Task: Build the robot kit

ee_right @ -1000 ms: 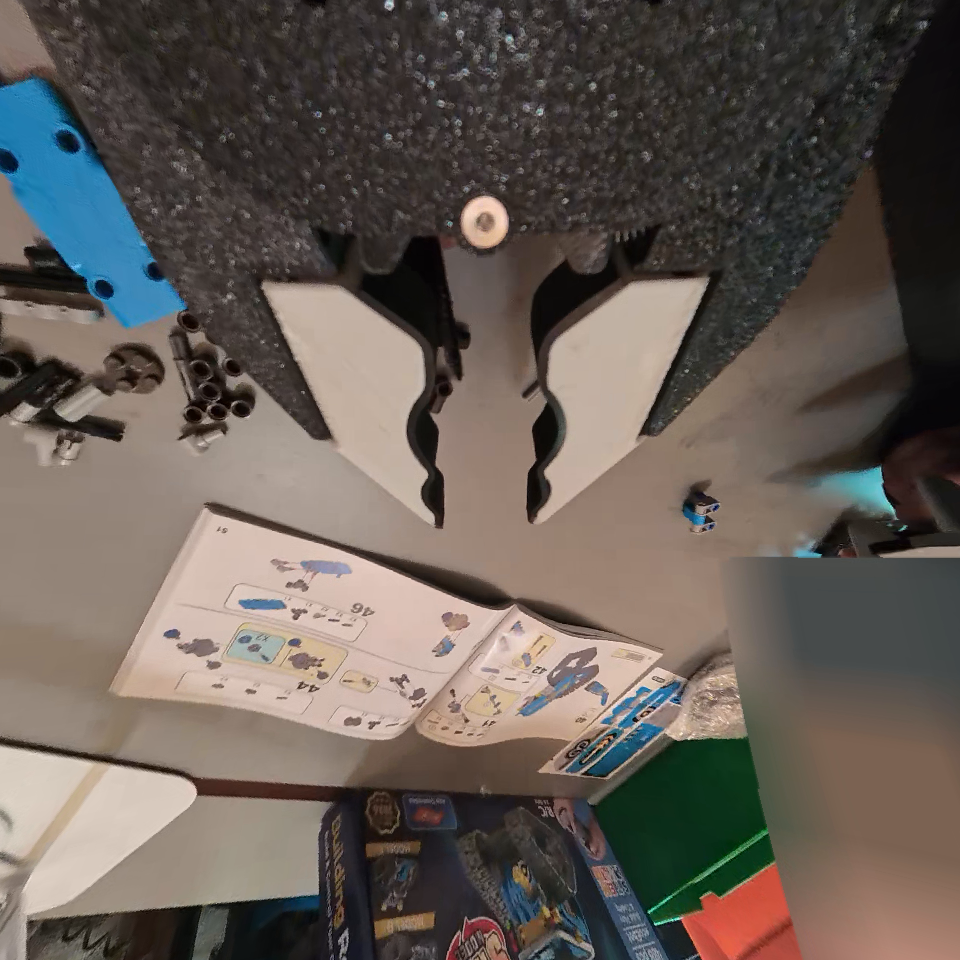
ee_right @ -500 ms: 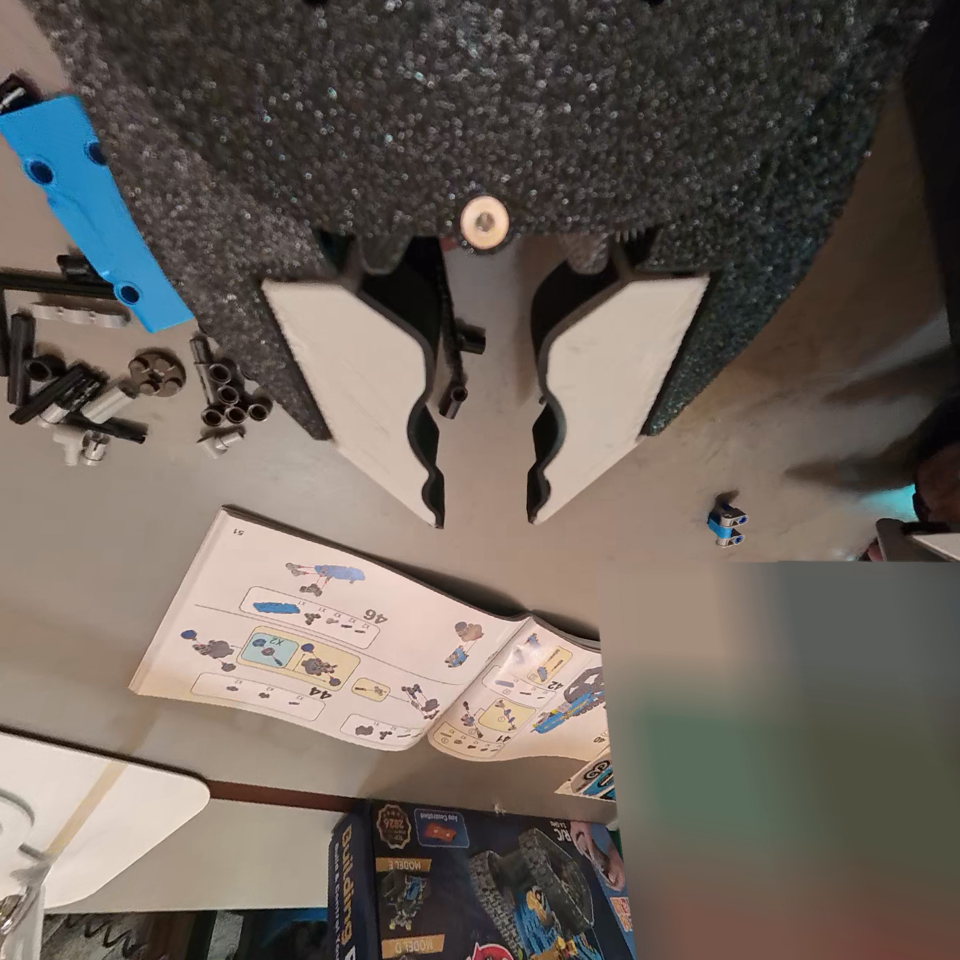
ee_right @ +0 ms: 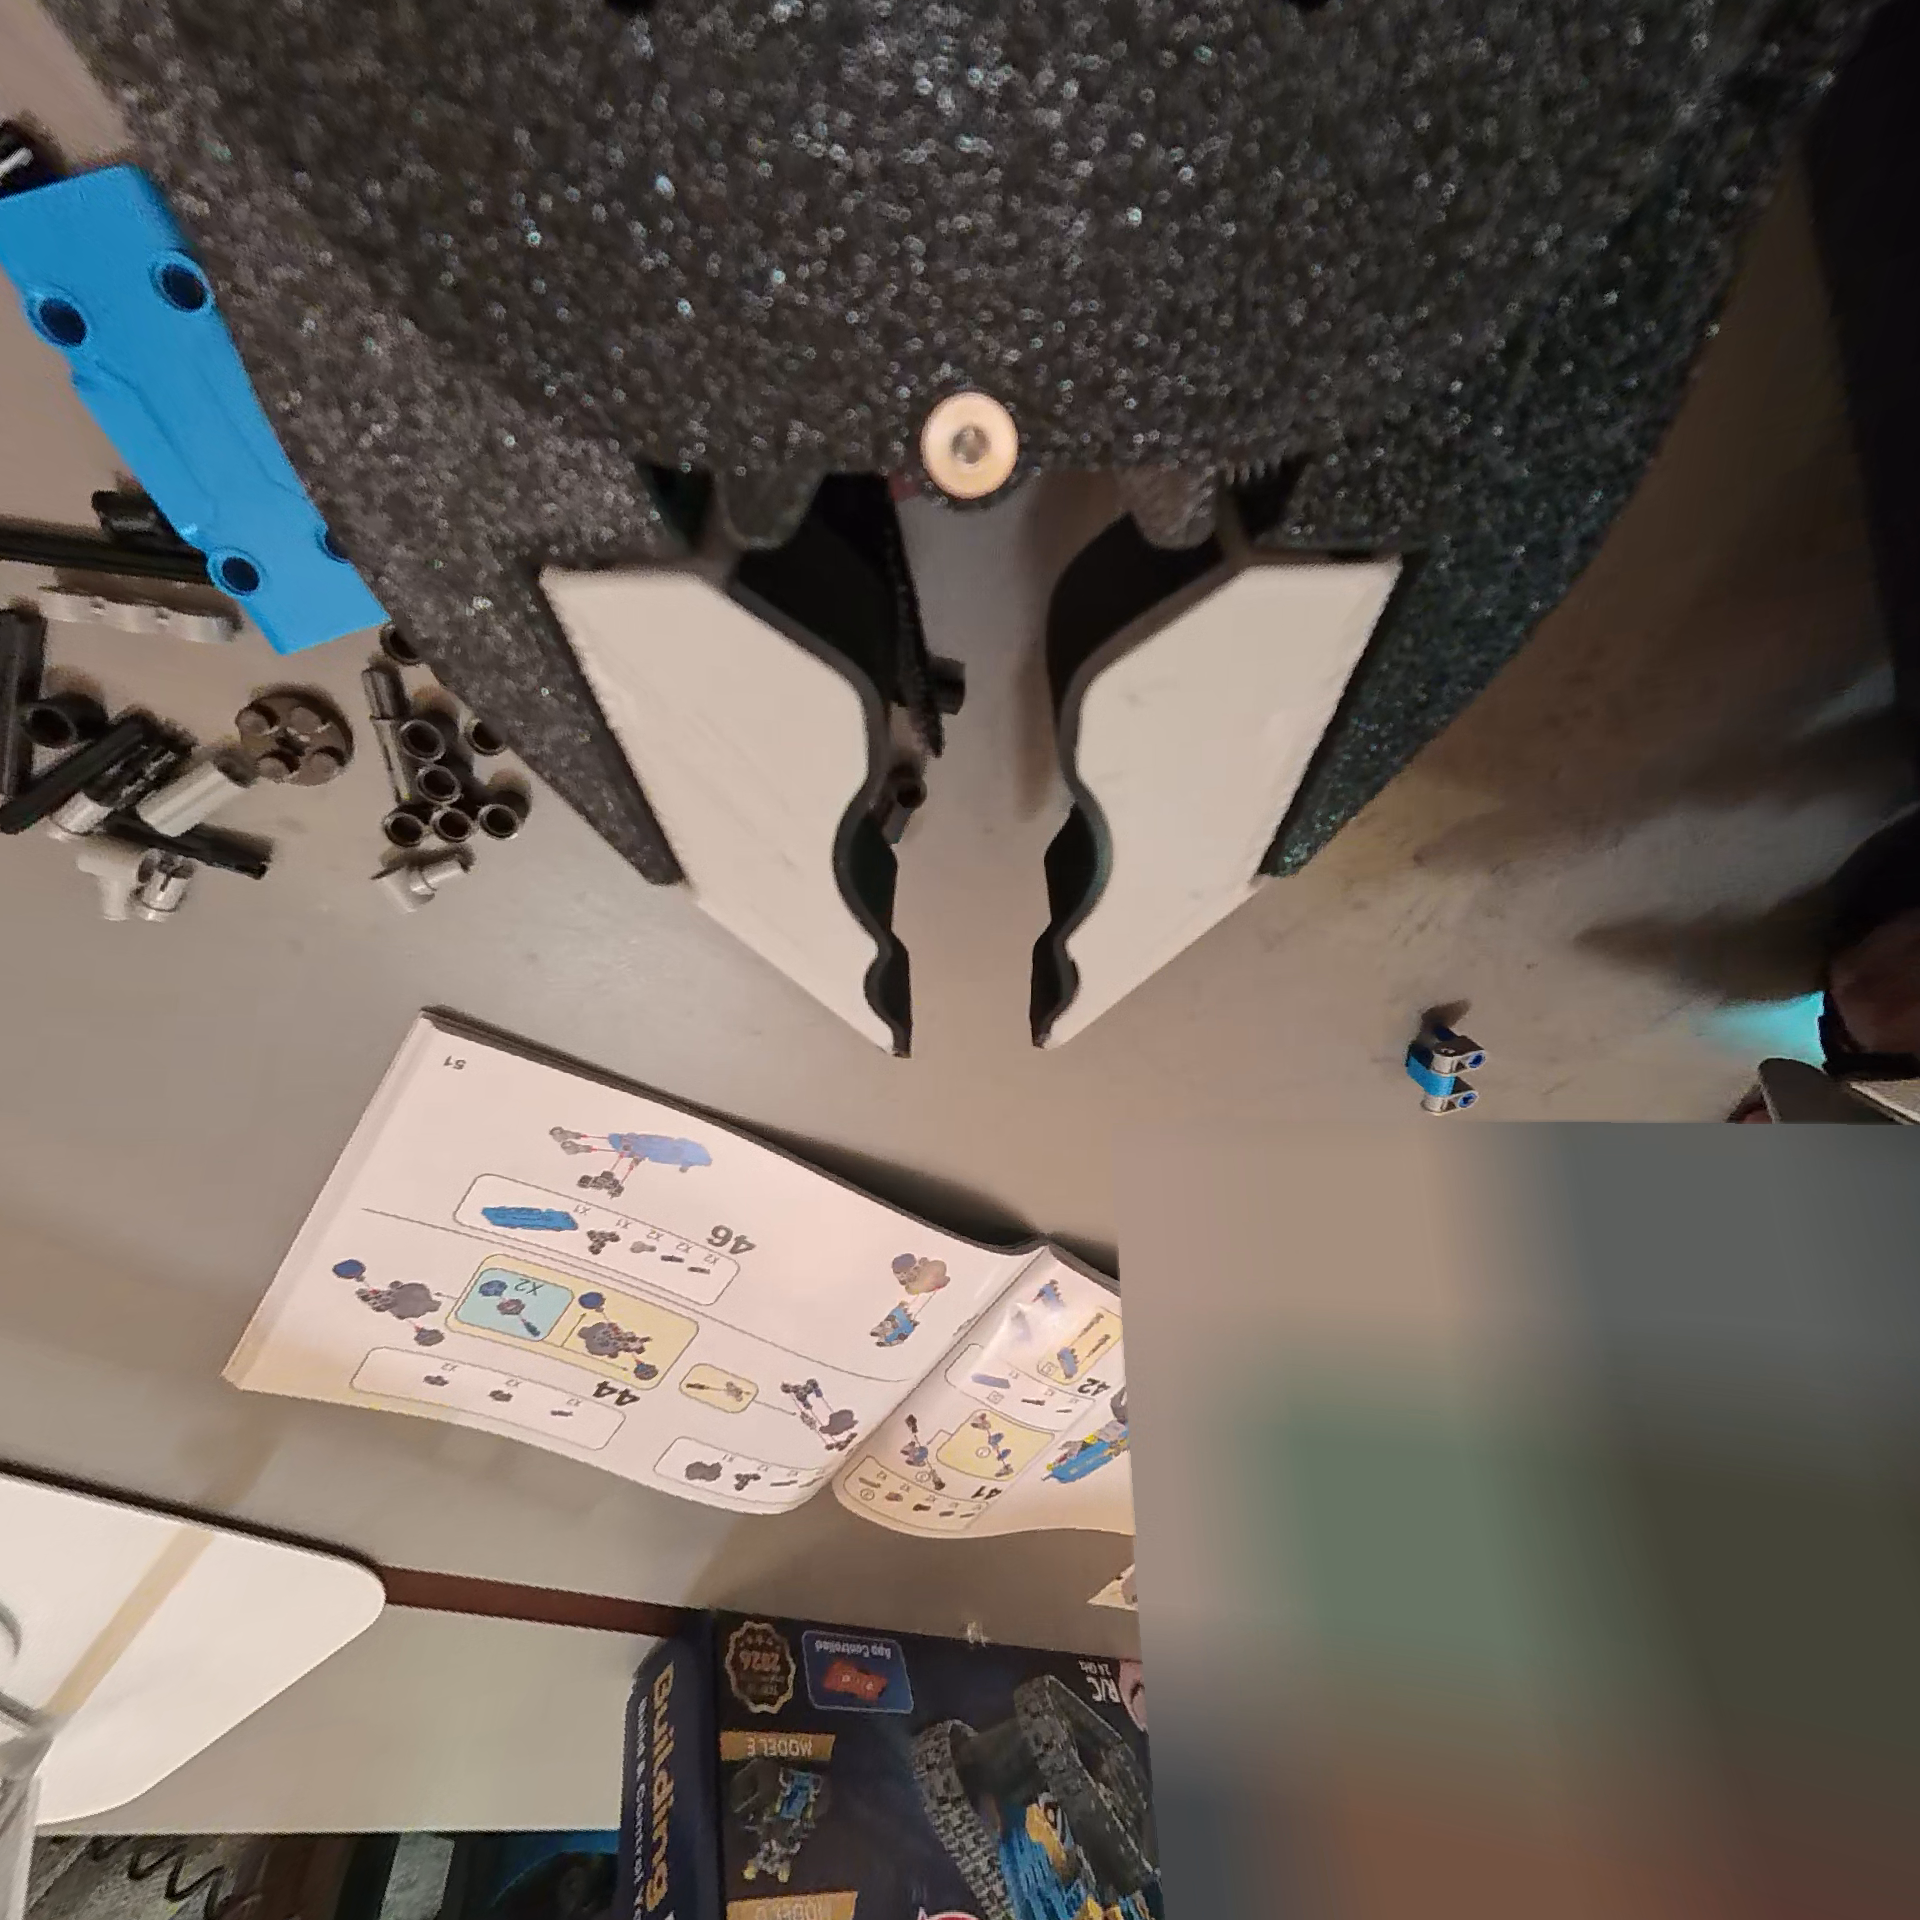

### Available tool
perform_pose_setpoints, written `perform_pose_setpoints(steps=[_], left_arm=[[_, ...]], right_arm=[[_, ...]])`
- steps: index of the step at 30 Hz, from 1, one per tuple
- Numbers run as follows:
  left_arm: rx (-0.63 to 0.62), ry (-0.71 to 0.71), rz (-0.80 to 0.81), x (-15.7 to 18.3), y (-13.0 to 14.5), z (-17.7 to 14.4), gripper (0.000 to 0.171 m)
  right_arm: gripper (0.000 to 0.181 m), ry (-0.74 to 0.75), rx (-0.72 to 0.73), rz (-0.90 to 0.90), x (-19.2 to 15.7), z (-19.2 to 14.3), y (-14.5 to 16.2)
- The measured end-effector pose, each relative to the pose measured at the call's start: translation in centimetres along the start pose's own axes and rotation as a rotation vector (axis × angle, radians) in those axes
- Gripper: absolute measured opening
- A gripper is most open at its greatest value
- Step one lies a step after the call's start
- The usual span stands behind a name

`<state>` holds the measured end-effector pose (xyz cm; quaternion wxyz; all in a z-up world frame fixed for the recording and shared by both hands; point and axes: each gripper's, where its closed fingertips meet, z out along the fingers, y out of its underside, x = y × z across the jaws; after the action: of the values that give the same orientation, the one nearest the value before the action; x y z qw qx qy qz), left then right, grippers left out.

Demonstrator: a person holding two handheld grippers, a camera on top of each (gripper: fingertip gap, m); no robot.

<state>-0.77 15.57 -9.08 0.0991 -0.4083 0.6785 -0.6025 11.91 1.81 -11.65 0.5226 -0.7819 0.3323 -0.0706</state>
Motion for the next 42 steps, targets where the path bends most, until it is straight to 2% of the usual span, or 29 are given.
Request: perform_pose_setpoints(steps=[31,34,42], left_arm=[[0.009,0.024,-0.018,0.1,-0.1,0.0,0.034],[0.013,-0.005,0.07,0.4,-0.2,0.0,0.034],[-0.002,-0.089,0.302,1.2,0.1,0.1,0.031]], right_arm=[[0.02,-0.021,-0.023,0.017,-0.2,0.3,0.6],[0.02,-0.03,-0.016,0.005,-0.5,0.1,0.2],[0.02,0.038,0.092,0.017,1.4,-1.7,-2.6]])
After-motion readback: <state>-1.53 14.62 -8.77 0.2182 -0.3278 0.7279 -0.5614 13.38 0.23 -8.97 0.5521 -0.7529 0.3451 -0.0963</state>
